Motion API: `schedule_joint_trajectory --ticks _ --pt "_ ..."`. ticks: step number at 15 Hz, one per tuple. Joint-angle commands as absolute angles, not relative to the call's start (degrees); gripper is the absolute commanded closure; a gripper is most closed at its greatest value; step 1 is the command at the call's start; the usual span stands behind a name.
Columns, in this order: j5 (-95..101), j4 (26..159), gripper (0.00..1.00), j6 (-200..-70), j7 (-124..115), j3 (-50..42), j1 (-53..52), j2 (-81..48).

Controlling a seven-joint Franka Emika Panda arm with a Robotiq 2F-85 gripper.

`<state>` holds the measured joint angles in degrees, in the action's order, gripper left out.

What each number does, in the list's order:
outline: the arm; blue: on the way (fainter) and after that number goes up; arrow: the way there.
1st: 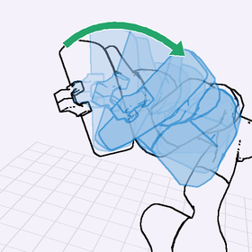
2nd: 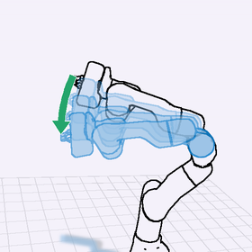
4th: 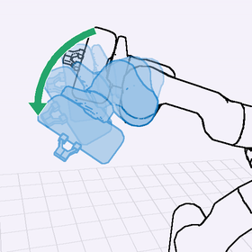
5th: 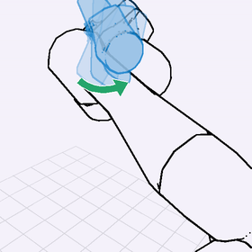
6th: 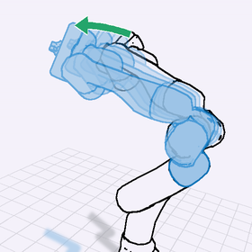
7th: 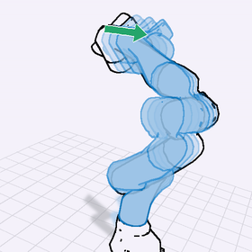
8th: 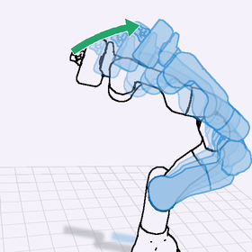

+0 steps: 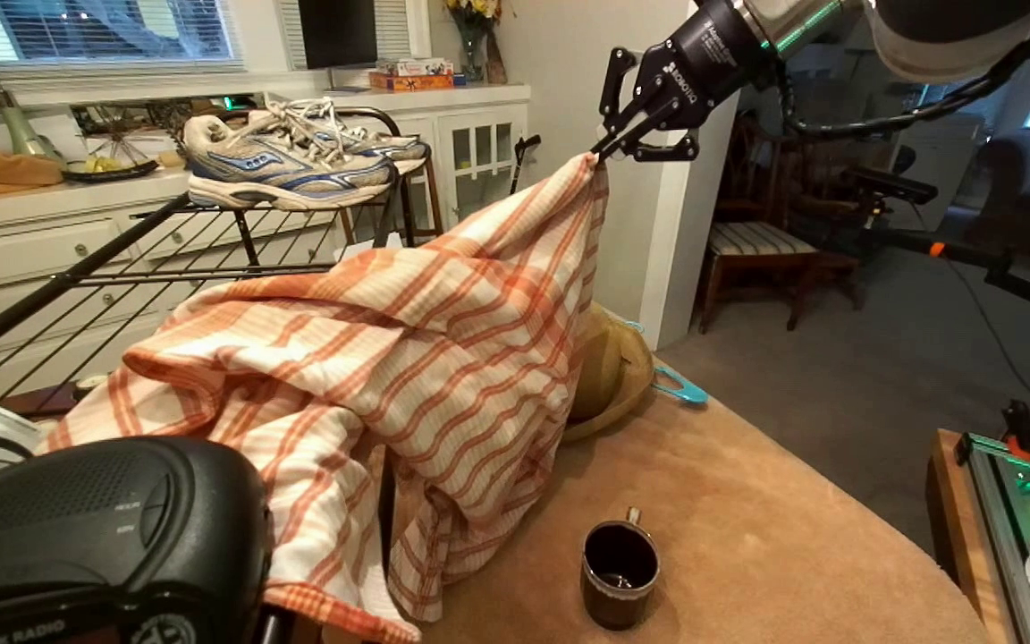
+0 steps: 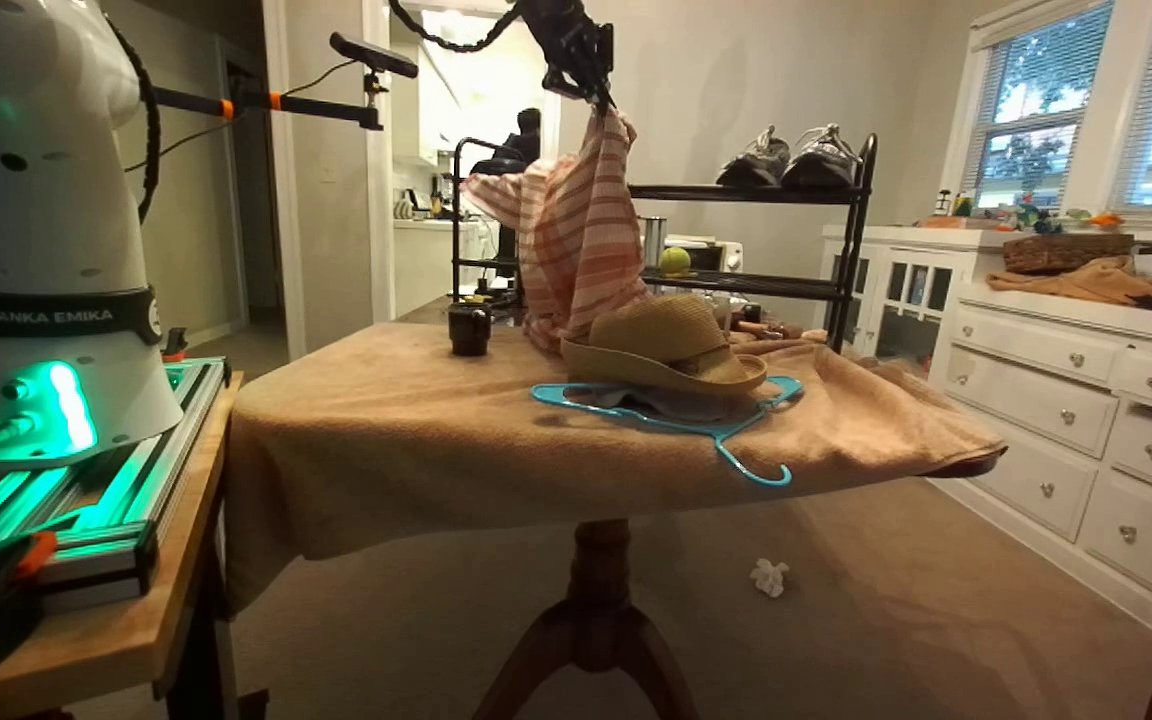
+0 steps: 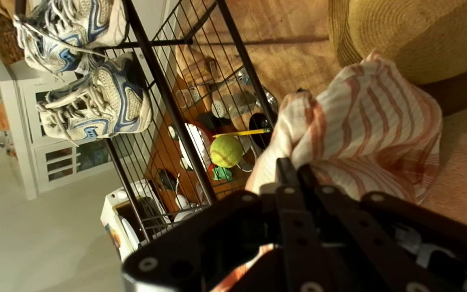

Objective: Remove the hat, brown mug and tea towel from the shoe rack and put them on the table

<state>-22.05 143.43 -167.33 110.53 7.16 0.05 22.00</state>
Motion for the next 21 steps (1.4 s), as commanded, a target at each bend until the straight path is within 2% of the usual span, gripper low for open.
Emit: schedule_joint_trajectory --ticks 1,8,9,21 --pt "-21.94 143.53 0.96 -167.33 110.38 7.11 -0.04 22.16" --pt "-20.87 143.2 0.99 -166.56 108.3 7.91 1.76 21.84" --pt "-14.54 143.19 0.99 -166.29 102.53 3.65 -1.21 21.46" --pt "4.28 140.89 0.99 -163.06 73.78 -3.72 4.37 17.5"
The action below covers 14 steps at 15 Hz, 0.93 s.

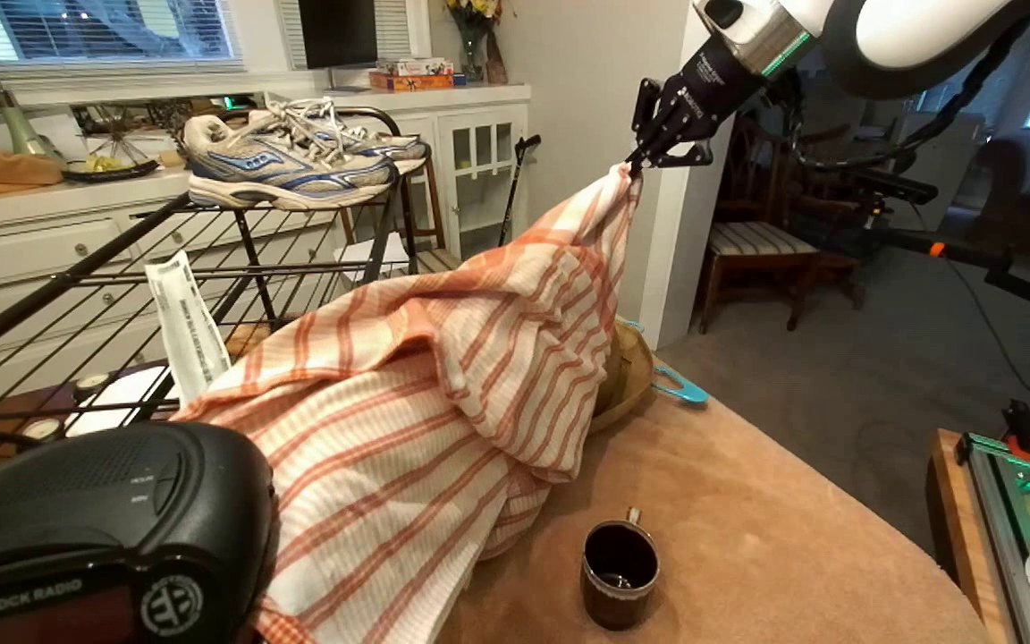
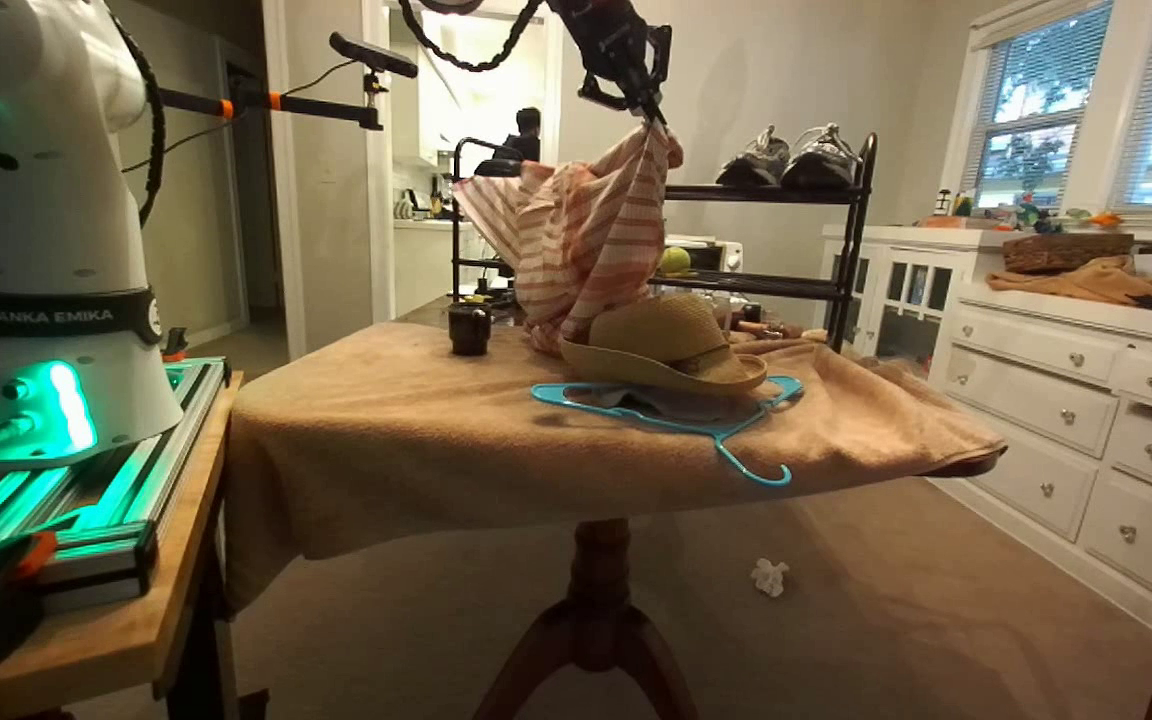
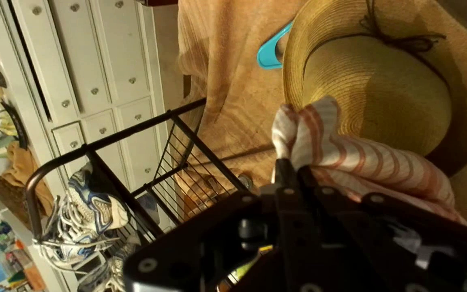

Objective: Remove the hat, brown mug and tea towel from the shoe rack and put them on the table

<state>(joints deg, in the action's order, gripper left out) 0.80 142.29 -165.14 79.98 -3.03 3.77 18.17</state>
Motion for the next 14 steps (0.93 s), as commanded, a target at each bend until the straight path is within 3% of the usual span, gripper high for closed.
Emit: schedule_joint_trajectory --ticks 1,14 --pt "4.88 140.88 0.99 -163.03 72.13 -3.98 4.31 17.49" --pt "14.46 139.73 0.99 -156.78 60.88 -3.7 5.59 17.43"
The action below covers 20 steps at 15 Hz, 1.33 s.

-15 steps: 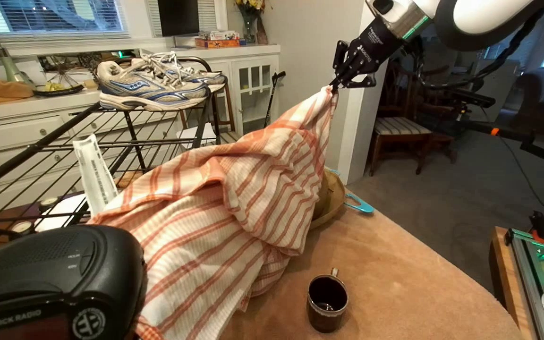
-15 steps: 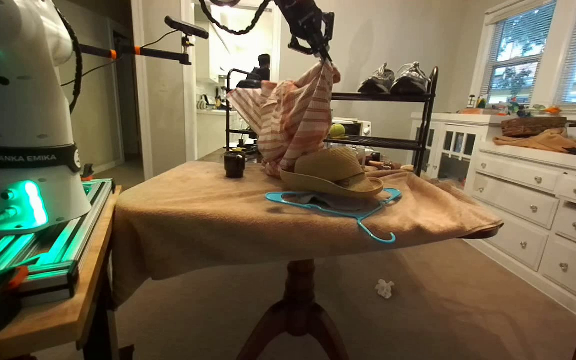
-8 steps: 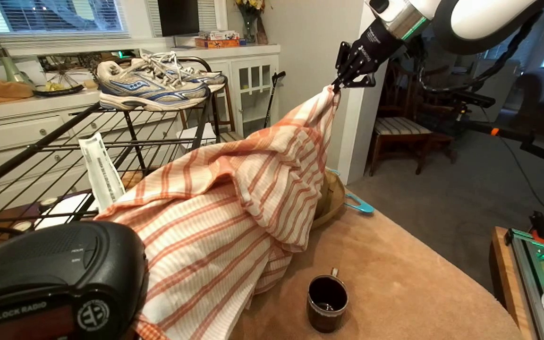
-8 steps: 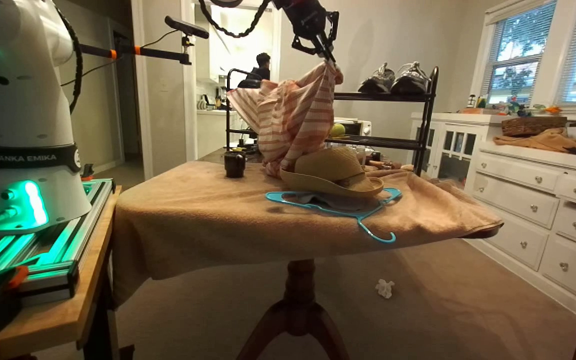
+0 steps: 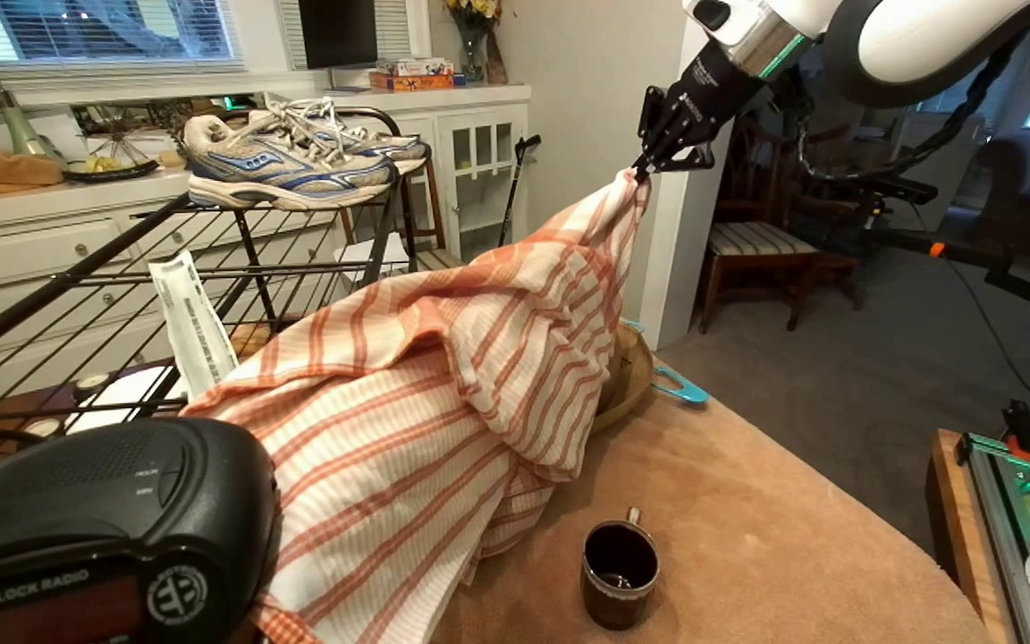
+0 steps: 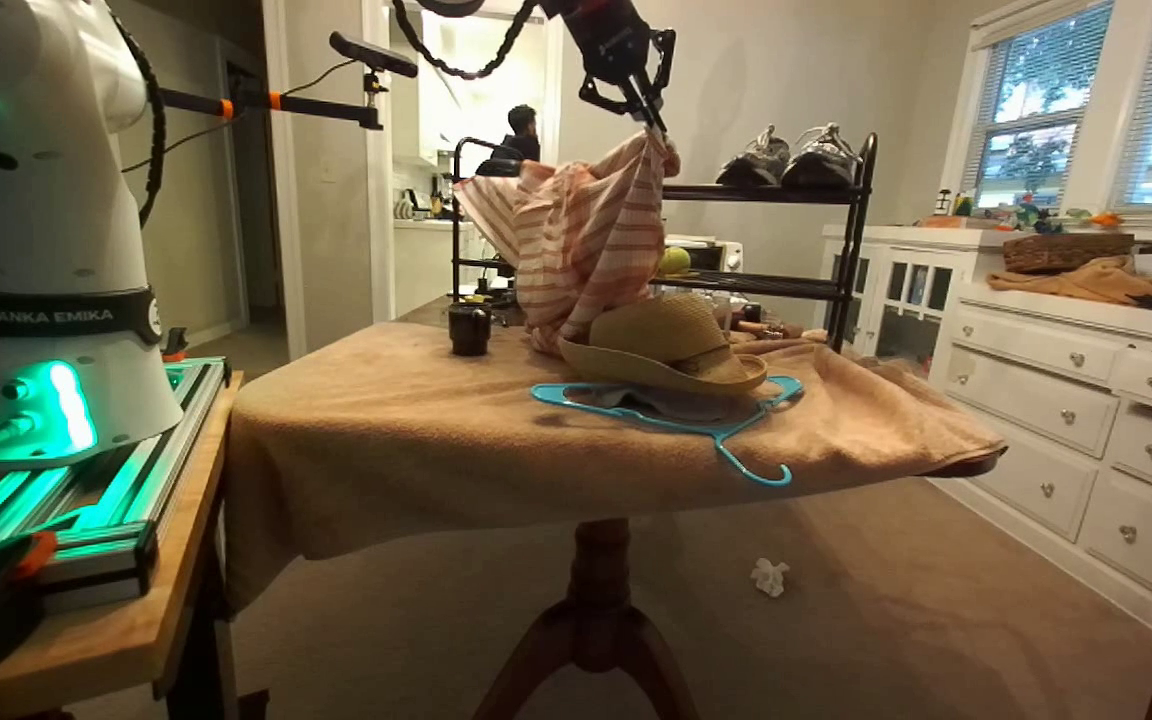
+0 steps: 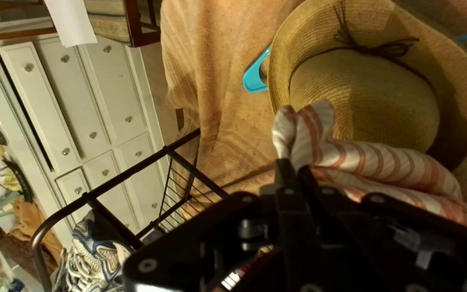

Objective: Remove the hat, brown mug and tea towel from the shoe rack and put them on the table

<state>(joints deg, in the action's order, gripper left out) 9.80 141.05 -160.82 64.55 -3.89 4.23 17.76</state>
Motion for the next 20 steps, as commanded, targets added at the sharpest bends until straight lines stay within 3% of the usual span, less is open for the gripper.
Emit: schedule_joint_trajectory --ticks 1,20 --pt "15.74 139.67 0.99 -155.7 60.14 -3.76 5.83 17.42" --pt "24.37 139.91 0.99 -149.09 51.98 -6.21 8.89 17.8"
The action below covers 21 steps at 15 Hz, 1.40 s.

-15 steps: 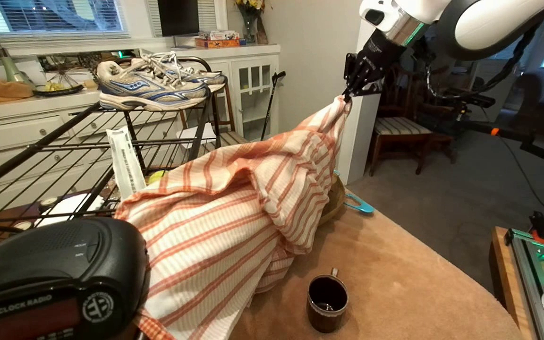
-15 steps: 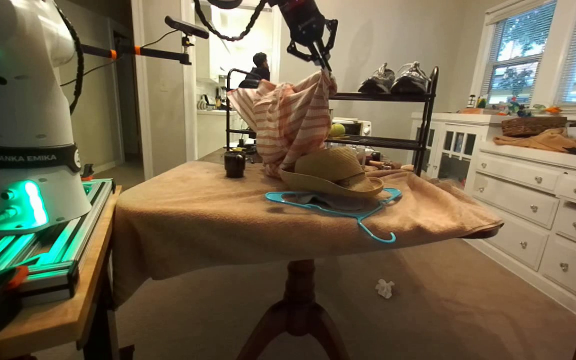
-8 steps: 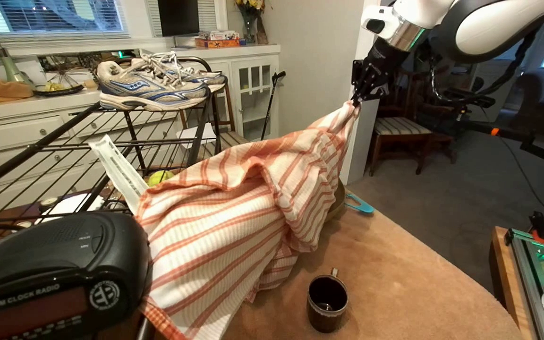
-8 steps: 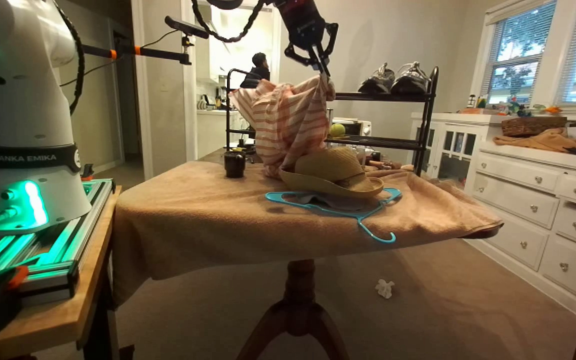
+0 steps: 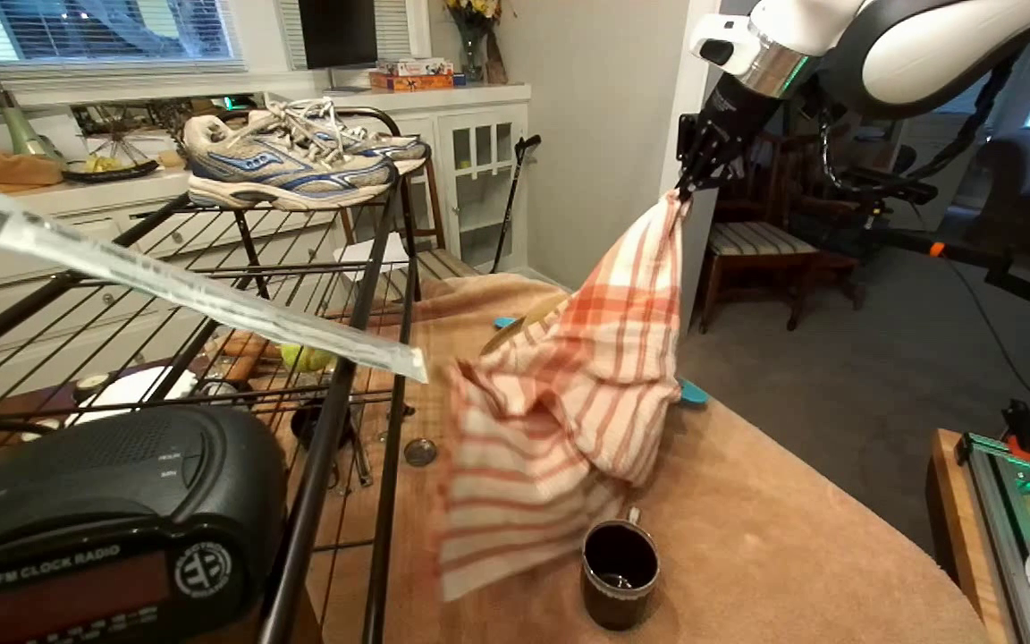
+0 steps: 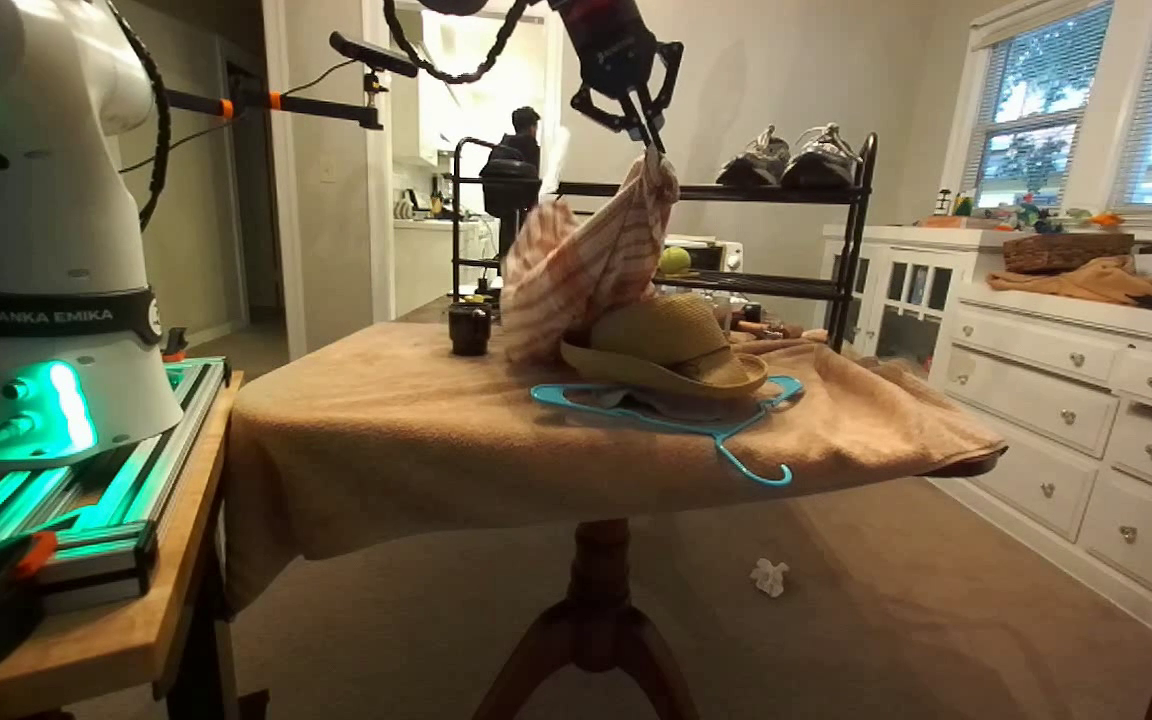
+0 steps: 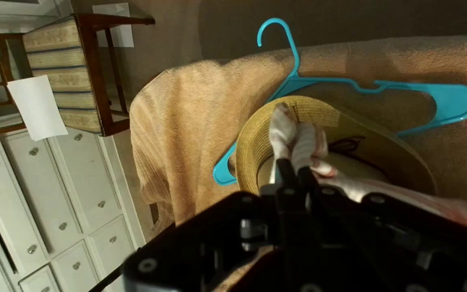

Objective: Remove the hat, brown mug and tea towel from the shoe rack and put them on the table

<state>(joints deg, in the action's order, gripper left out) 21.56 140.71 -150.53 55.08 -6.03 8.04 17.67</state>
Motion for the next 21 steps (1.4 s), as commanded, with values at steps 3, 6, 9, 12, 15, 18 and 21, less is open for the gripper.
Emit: schedule_joint_trajectory --ticks 3,6,9,12,15,18,21 --pt "24.13 140.33 0.99 -149.43 51.87 -6.46 8.5 17.83" --pt "24.06 140.83 0.99 -149.38 52.17 -6.1 7.81 17.63" --pt "24.09 141.54 0.99 -149.65 52.78 -5.61 6.94 17.05" --pt "24.39 142.52 0.99 -150.26 53.79 -4.41 4.93 16.59" --pt "22.32 143.73 0.99 -151.1 56.38 -3.45 1.34 15.5" --pt "17.01 145.57 0.99 -152.71 61.48 -3.61 -3.94 14.39" --pt "5.72 146.7 0.99 -153.97 71.61 -4.67 -10.53 14.03"
